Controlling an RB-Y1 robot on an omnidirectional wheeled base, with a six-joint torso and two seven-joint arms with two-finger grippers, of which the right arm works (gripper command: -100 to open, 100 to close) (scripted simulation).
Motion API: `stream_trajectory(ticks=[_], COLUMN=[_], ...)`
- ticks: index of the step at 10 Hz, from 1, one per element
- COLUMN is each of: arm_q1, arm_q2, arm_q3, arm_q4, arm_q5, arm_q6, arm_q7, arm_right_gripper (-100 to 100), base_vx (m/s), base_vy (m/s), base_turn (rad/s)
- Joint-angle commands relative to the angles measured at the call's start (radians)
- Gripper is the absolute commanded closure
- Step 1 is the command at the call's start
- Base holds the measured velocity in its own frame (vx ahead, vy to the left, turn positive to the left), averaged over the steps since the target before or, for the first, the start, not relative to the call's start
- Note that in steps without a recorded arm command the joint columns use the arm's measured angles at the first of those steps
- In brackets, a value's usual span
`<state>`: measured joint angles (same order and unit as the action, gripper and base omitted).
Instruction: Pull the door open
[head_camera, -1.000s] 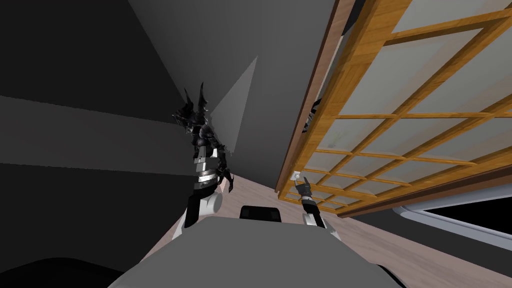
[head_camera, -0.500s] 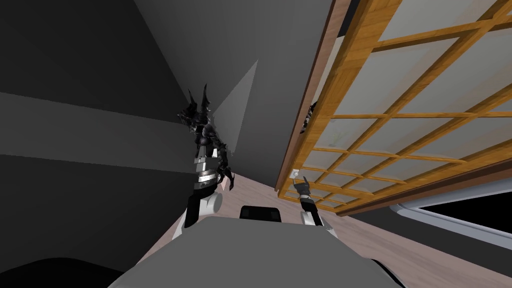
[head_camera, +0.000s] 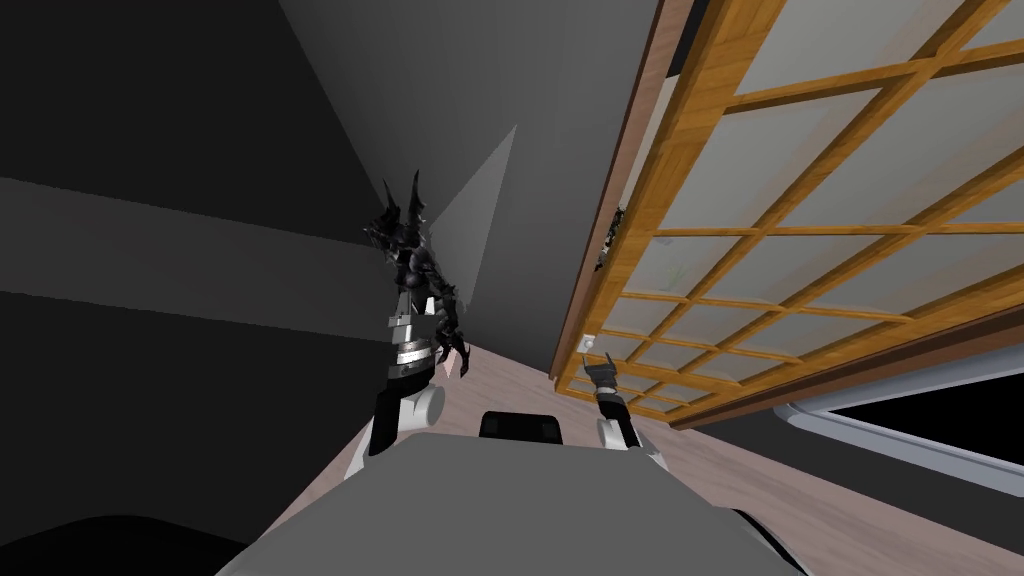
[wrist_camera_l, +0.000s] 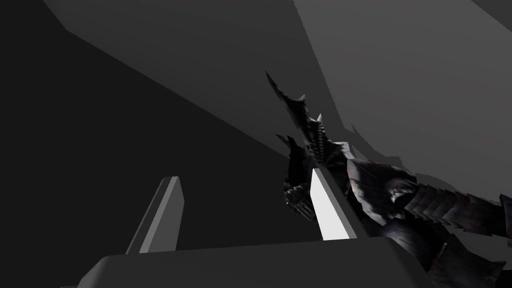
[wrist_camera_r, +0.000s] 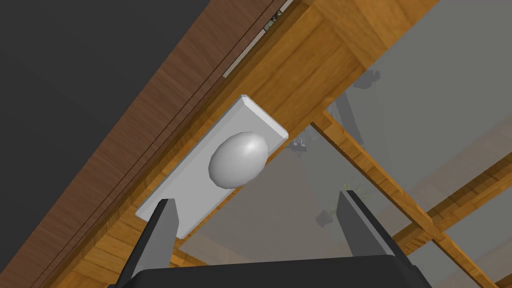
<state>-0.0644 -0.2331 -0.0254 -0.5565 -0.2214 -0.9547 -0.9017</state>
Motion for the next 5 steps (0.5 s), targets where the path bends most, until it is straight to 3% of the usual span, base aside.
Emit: stream_trajectory(ticks=[1, 5], arm_q1=[-0.008, -0.019], arm_q2=[0.005, 0.012], arm_q3=[0.012, 0.027], arm_q4=[-0.001, -0.001], arm_q5=[-0.021, -0.049], arm_q6=[0.010, 0.023], arm_q7=[-0.050, -0.149], arm_right_gripper=[-100, -100], base_vx=[-0.074, -0.055], base_vy=[-0.029, -0.015], base_turn=[0.034, 0.017])
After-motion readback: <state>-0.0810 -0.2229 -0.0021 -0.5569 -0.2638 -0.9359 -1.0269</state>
